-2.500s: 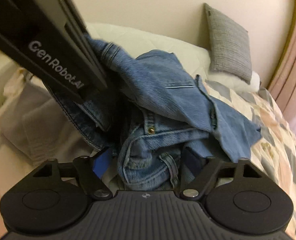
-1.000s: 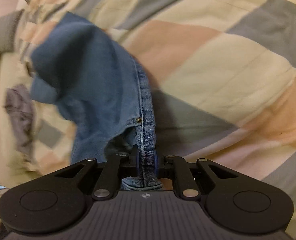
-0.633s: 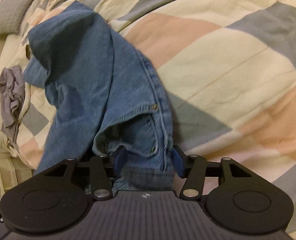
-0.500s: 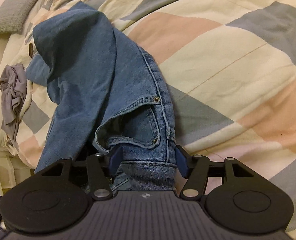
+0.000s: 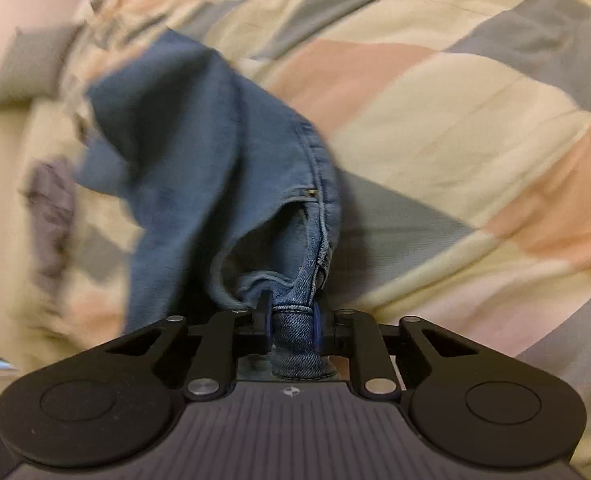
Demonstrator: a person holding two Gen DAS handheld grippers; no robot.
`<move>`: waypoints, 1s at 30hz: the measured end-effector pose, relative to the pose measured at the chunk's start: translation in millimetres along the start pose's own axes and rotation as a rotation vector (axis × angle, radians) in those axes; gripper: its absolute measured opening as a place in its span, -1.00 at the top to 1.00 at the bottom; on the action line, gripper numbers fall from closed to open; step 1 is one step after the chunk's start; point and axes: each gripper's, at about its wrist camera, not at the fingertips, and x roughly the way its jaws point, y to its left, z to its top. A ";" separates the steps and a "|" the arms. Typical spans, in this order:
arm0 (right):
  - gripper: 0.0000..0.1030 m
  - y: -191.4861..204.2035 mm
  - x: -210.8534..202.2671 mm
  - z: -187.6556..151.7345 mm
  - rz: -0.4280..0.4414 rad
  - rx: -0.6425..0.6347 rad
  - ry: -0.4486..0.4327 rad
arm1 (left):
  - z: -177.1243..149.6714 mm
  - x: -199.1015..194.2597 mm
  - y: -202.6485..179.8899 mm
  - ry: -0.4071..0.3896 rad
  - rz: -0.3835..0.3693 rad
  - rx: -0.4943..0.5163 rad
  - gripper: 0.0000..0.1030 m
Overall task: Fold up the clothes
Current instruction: 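Lift the jeans by both hems with both grippers and shake them out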
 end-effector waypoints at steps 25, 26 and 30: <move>0.71 661.0 -290.8 278.4 0.906 -0.500 -0.510 | 275.2 -520.3 381.6 -1.058 0.540 -0.542 0.90; 0.71 664.6 -306.9 278.4 0.937 -0.511 -0.511 | 274.0 -540.9 372.8 -1.091 0.560 -0.553 0.90; 0.71 679.1 -371.1 278.3 1.061 -0.551 -0.512 | 263.4 -579.1 326.0 -1.107 0.560 -0.587 0.90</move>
